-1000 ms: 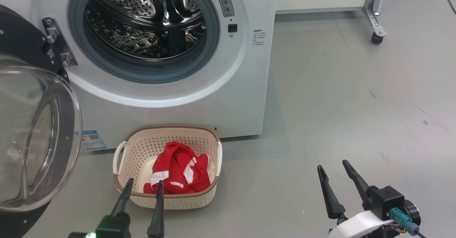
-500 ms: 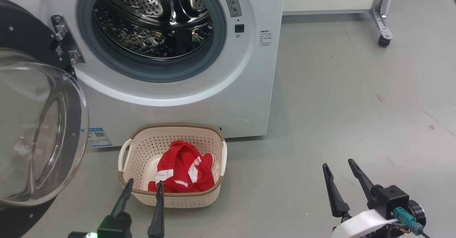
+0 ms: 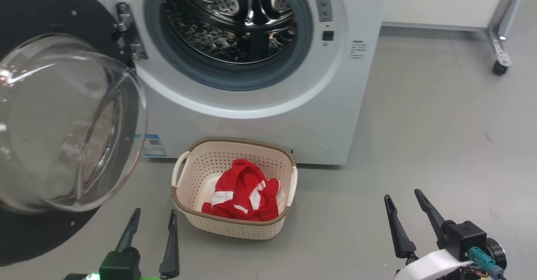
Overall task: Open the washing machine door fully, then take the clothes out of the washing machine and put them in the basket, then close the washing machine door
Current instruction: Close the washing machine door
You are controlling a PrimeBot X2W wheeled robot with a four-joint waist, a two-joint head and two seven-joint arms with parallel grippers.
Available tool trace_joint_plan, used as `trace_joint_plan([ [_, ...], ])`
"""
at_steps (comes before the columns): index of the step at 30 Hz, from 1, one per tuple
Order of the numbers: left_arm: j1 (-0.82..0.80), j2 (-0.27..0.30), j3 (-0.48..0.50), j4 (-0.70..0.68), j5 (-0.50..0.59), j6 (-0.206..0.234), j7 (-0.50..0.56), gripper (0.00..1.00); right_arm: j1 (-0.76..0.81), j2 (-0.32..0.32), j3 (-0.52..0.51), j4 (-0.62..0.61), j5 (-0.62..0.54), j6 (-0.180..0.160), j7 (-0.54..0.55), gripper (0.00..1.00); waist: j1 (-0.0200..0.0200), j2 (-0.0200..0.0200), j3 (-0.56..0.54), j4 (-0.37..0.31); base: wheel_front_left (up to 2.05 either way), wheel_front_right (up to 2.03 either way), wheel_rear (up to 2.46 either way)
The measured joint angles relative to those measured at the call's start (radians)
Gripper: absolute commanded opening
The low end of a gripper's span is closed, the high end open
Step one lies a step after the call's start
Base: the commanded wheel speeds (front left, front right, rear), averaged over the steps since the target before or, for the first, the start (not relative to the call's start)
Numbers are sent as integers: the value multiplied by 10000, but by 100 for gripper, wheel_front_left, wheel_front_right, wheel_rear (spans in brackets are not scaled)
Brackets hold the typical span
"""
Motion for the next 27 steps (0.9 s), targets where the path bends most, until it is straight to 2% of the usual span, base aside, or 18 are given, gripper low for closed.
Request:
trace_joint_plan([
  [18, 0, 2, 138, -23, 0, 0, 2, 100, 132, 31, 58, -115, 75, -71, 0, 100, 0, 0, -19, 2486, 0, 0, 0],
  [27, 8, 8, 462, -75, -6, 0, 0, 100, 132, 75, 322, -113, 75, -59, 2, 100, 0, 0, 19, 3257, 0, 0, 0],
])
